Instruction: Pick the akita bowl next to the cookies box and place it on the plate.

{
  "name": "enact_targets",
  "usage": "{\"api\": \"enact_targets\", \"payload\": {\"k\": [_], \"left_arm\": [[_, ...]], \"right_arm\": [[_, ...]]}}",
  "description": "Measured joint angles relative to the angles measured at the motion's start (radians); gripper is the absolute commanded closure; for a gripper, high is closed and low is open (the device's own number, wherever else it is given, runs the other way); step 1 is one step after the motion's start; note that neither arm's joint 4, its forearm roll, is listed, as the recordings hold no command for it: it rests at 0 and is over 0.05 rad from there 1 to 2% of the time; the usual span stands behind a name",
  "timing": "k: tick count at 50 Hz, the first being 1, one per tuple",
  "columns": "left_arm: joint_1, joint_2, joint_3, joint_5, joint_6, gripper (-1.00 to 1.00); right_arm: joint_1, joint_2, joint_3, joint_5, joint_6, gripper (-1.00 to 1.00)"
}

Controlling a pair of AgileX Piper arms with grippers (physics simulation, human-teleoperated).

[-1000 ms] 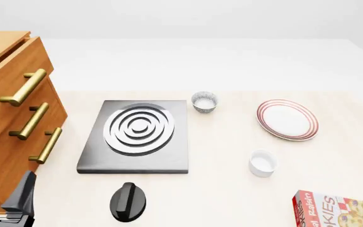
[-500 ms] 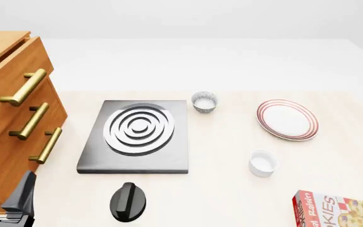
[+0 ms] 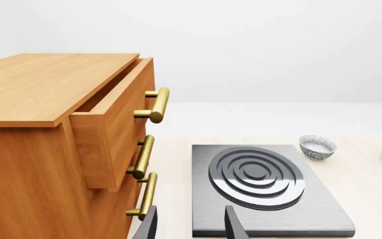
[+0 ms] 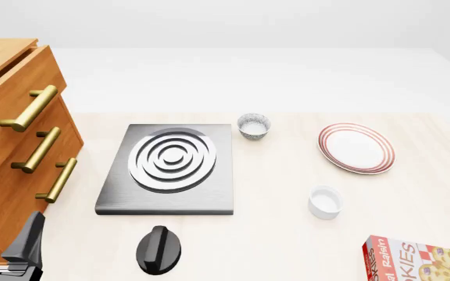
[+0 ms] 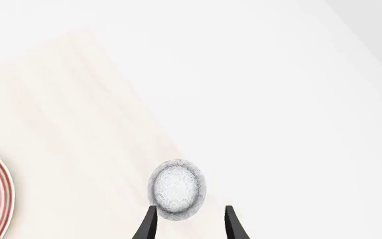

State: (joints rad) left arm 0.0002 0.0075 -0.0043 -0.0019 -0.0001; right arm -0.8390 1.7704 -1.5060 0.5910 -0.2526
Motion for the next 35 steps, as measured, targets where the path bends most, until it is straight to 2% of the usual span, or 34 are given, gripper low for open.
{"api": "enact_targets", "payload": {"k": [35], "left_arm": [[0.0, 0.0, 0.0, 0.0, 0.0, -1.0]], "right_arm": [[-0.057, 0.164, -0.072, -0.035, -0.034, -1.0]]}}
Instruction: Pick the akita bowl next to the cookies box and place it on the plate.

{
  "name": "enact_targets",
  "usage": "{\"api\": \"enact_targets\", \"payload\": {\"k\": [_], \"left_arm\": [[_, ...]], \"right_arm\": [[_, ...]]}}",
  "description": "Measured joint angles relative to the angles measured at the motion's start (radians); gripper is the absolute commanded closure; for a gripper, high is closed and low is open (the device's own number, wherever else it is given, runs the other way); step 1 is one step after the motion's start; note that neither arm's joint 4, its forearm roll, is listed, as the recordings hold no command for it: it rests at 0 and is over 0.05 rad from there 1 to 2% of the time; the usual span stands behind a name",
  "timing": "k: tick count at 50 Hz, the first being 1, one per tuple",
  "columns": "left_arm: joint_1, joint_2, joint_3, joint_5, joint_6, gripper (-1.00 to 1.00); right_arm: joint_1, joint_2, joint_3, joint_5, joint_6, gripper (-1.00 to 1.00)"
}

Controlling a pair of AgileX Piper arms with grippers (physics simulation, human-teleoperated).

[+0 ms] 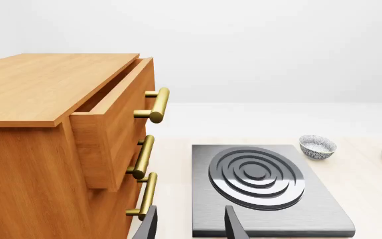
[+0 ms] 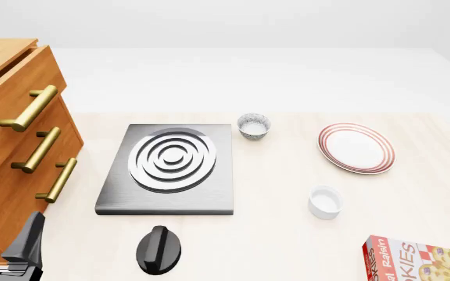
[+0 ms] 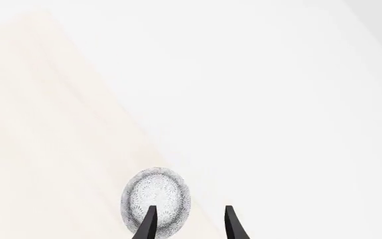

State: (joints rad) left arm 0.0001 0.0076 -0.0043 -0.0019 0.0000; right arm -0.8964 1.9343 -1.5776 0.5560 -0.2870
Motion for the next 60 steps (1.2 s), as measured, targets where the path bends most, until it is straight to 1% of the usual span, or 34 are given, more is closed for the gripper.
{"api": "enact_targets", "payload": {"k": [13, 37, 60], "left_arm": [[0.0, 0.0, 0.0, 0.0, 0.0, -1.0], [0.0, 0.0, 0.0, 0.0, 0.0, -1.0], [0.0, 0.0, 0.0, 0.0, 0.0, -1.0]], "right_arm": [[-0.017, 0.05, -0.006, -0.014, -0.009, -1.0], [-0.007, 0.109, -0.011, -0.022, -0.009, -1.0], [-0.022, 0.161, 0.014, -0.057, -0.028, -1.0]]}}
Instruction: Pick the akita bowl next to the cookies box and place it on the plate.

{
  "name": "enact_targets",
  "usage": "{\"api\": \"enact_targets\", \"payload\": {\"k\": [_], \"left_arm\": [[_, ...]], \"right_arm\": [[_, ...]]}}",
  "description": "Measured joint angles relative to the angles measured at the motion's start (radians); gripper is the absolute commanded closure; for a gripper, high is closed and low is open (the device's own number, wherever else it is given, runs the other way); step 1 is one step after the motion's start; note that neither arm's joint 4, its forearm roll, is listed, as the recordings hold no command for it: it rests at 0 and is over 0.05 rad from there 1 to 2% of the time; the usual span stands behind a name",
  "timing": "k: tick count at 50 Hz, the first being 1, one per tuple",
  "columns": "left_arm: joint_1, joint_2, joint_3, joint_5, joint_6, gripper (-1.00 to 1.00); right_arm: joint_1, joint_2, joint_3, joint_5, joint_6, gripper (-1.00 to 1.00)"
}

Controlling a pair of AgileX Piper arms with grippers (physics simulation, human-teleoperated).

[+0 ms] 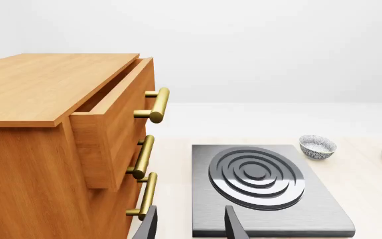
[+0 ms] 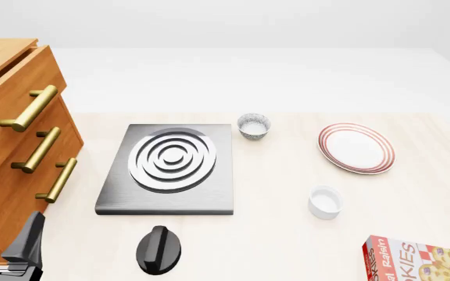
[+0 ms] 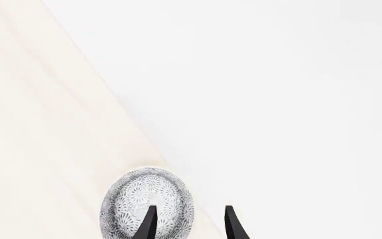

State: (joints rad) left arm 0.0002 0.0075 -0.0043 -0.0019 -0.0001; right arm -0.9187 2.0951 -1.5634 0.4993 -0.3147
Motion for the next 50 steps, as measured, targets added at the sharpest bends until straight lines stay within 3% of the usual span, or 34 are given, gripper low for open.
{"api": "enact_targets", "payload": {"k": [50], "left_arm": [[0.0, 0.0, 0.0, 0.0, 0.0, -1.0]], "right_arm": [[-0.011, 0.092, 0.015, -0.013, -0.034, -1.0]]}}
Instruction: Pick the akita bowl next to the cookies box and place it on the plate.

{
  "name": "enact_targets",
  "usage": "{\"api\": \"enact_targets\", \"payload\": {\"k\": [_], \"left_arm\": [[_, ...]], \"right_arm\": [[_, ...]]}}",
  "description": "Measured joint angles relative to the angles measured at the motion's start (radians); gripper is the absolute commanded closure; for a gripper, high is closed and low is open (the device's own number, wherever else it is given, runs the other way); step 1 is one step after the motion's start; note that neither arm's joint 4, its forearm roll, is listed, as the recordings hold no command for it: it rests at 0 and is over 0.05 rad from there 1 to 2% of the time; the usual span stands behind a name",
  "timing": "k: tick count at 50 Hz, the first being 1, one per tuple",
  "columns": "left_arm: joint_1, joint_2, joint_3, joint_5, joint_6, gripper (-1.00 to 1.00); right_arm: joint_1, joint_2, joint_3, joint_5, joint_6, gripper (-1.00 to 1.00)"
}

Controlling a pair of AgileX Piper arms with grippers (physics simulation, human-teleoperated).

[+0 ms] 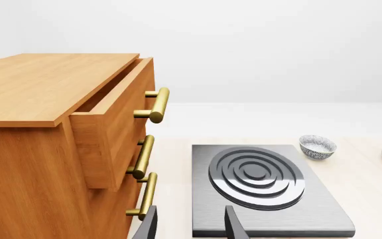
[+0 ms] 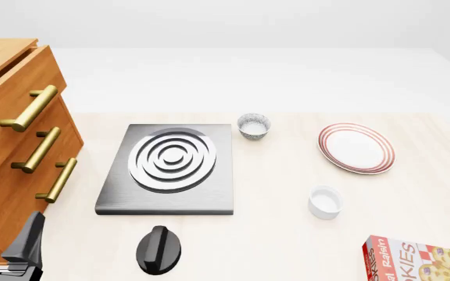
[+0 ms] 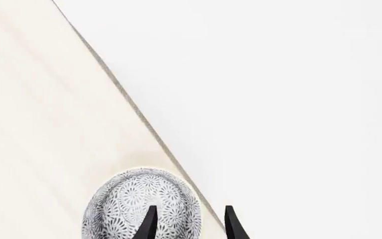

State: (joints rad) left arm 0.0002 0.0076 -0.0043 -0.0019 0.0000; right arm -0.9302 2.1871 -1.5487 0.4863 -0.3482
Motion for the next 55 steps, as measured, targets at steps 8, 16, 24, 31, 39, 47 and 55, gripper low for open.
{"api": "enact_targets", "payload": {"k": [8, 16, 24, 31, 39, 47, 55], "left_arm": [[0.0, 0.0, 0.0, 0.0, 0.0, -1.0], [0.0, 0.0, 0.0, 0.0, 0.0, -1.0], [0.0, 0.0, 0.0, 0.0, 0.0, -1.0], [0.0, 0.0, 0.0, 0.0, 0.0, -1.0], [0.0, 0.0, 0.0, 0.0, 0.0, -1.0], [0.0, 0.0, 0.0, 0.0, 0.0, -1.0], [0.0, 0.0, 0.0, 0.0, 0.0, -1.0]], "right_arm": [[0.001, 0.002, -0.004, 0.003, -0.003, -1.0], [0.004, 0.005, -0.001, -0.002, -0.005, 1.0], [0.005, -0.005, 0.01, -0.021, -0.022, 1.0], [0.008, -0.022, 0.028, -0.041, -0.027, 1.0], [0.025, -0.065, 0.062, -0.069, -0.02, 1.0], [0.064, -0.135, 0.118, -0.093, 0.003, 1.0], [0.104, -0.217, 0.152, -0.101, 0.036, 1.0]]}}
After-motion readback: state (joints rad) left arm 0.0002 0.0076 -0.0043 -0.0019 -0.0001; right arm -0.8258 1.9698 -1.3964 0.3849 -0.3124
